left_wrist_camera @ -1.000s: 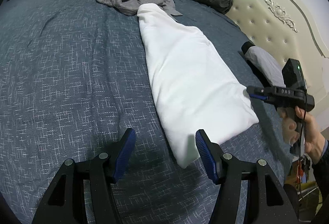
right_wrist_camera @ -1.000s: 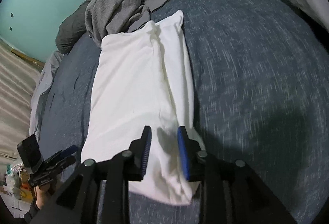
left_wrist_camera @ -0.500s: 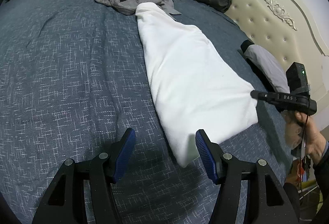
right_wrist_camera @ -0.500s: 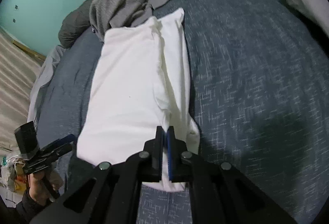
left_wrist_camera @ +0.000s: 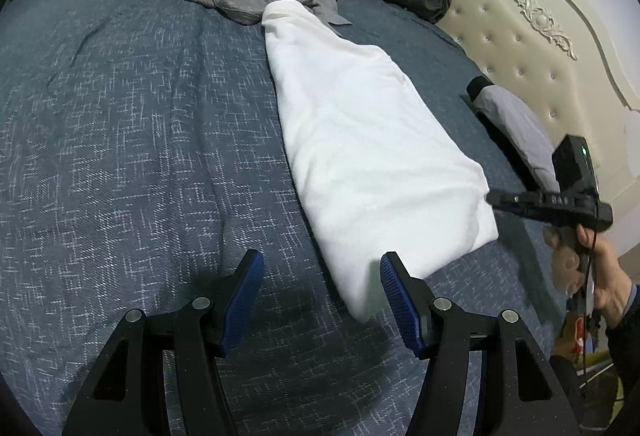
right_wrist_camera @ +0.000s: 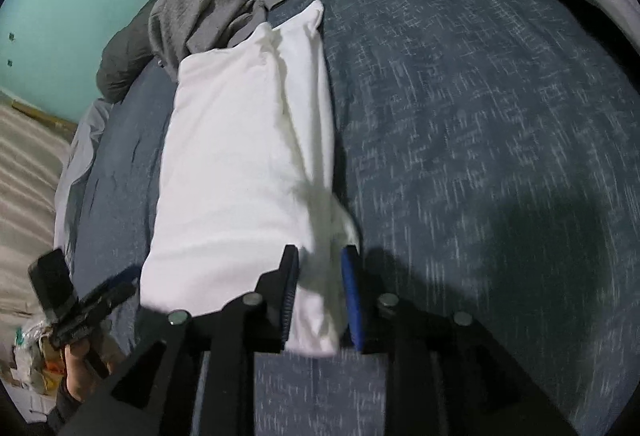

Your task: Fold clothes

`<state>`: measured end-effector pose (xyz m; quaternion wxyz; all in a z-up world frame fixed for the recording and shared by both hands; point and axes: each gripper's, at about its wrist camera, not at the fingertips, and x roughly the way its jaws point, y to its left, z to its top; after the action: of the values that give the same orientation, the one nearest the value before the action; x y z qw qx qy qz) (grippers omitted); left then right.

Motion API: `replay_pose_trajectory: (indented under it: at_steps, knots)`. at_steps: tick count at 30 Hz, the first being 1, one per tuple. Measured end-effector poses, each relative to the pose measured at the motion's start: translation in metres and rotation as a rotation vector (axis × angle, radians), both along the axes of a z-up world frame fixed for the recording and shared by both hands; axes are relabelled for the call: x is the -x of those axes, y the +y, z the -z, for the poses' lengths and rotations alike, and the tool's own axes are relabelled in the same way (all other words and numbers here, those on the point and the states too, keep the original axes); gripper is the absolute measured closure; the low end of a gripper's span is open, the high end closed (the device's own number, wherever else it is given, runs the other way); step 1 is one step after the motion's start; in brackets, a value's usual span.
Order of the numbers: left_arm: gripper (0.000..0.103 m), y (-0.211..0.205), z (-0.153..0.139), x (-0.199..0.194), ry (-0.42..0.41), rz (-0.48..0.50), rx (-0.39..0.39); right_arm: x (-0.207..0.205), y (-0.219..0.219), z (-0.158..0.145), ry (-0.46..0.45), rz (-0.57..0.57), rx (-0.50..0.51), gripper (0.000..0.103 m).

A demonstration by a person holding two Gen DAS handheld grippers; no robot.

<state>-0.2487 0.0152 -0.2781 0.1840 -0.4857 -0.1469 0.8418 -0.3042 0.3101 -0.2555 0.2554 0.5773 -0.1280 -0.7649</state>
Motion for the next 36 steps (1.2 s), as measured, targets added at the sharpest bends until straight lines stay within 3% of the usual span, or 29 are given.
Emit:
replay_pose_trajectory:
  at_steps: [10, 12, 15, 17, 19, 23, 27, 32, 36]
  knots:
    - [0.038, 0.005, 0.012, 0.0, -0.043, 0.006, -0.032, -0.017, -0.007, 0.01, 0.006, -0.024, 0.001, 0.082]
    - [0.038, 0.006, 0.013, 0.001, -0.049, 0.005, -0.039, -0.017, -0.008, 0.01, 0.011, -0.027, -0.008, 0.093]
    - [0.038, 0.008, 0.015, 0.001, -0.054, 0.011, -0.04, -0.017, -0.008, 0.009, 0.019, -0.027, -0.014, 0.099]
    - [0.046, 0.01, 0.015, 0.0, -0.051, 0.021, -0.04, -0.018, -0.007, 0.005, 0.024, -0.04, -0.016, 0.1]
    - [0.065, 0.013, 0.014, 0.0, -0.054, 0.047, -0.052, -0.019, -0.005, -0.001, 0.031, -0.052, -0.019, 0.1]
    - [0.078, 0.02, 0.015, -0.002, -0.049, 0.079, -0.023, -0.02, 0.003, 0.006, 0.018, -0.051, -0.054, 0.103]
    - [0.078, 0.021, 0.017, -0.003, -0.054, 0.071, -0.025, -0.019, 0.007, 0.029, -0.014, -0.013, -0.055, 0.103]
    - [0.078, 0.021, 0.011, -0.003, -0.043, 0.07, -0.007, -0.017, 0.006, 0.023, -0.002, -0.026, -0.057, 0.103]
    - [0.078, 0.015, 0.004, -0.006, -0.031, 0.043, -0.021, -0.012, 0.008, 0.001, 0.021, -0.021, -0.083, 0.101]
